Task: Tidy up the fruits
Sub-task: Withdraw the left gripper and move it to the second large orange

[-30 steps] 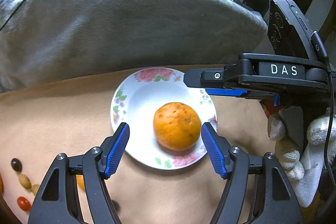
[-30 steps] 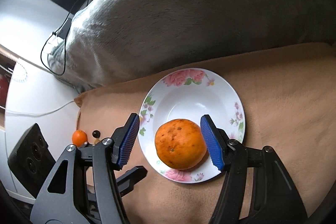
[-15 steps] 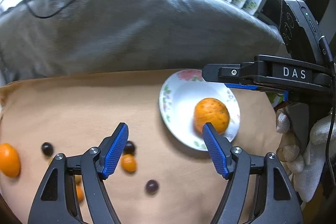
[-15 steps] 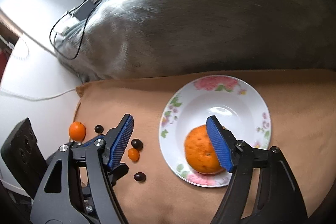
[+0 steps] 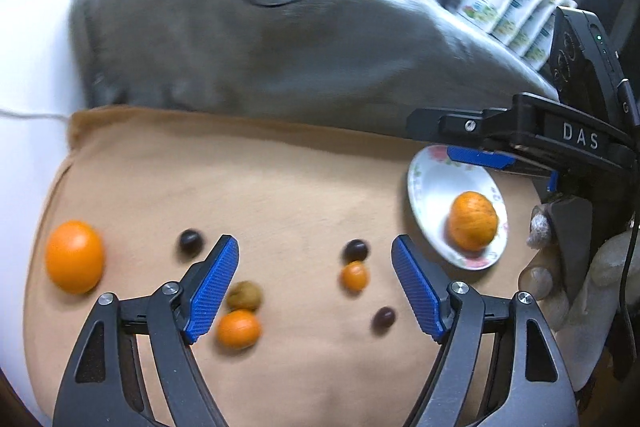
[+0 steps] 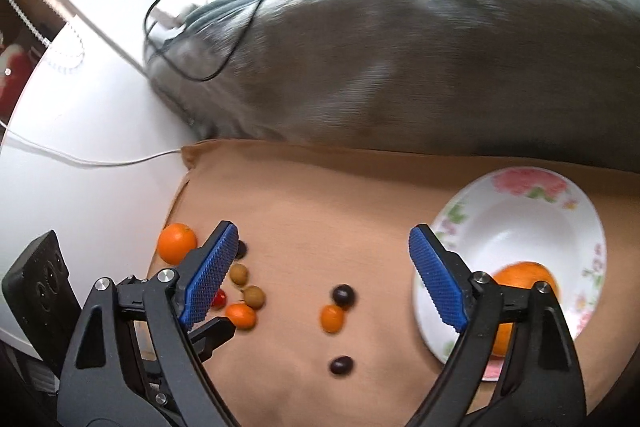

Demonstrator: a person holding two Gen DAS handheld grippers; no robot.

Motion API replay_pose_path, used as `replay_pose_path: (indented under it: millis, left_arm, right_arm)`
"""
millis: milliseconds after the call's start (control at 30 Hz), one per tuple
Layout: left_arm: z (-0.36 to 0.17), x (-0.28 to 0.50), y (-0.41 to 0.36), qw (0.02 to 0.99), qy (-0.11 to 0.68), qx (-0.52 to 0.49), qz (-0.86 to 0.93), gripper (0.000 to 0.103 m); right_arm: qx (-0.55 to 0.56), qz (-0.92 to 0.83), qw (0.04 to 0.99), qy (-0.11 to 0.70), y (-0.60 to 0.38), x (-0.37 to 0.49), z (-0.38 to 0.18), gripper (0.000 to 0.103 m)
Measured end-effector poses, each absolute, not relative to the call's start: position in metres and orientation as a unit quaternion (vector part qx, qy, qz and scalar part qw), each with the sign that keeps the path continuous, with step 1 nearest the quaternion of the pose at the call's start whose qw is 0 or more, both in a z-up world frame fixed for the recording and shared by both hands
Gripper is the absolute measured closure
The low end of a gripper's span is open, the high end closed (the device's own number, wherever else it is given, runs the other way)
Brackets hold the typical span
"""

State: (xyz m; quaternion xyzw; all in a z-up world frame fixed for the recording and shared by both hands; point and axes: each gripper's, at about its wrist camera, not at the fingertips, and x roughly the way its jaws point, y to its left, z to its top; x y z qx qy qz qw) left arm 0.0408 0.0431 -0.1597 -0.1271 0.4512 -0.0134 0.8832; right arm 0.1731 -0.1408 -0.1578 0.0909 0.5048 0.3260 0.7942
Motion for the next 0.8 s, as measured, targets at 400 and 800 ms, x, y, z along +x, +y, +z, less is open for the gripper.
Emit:
replay_pose_path:
  millis: [400,800]
  left_arm:
    - [-0.177,0.005,0.121,0.869,0.456,-0.176,0.081,0.024]
    - [-0.203,-0.021,0.175,0.853,0.454,-0.213,0.142,0.024]
  right_arm:
    - [0.017,0.371,0.766,0.525,-0.051,0.167,-0.161,0.013]
    - [-0.016,0.427,0.731,0.532,0.033,0.161,-0.173,0.013]
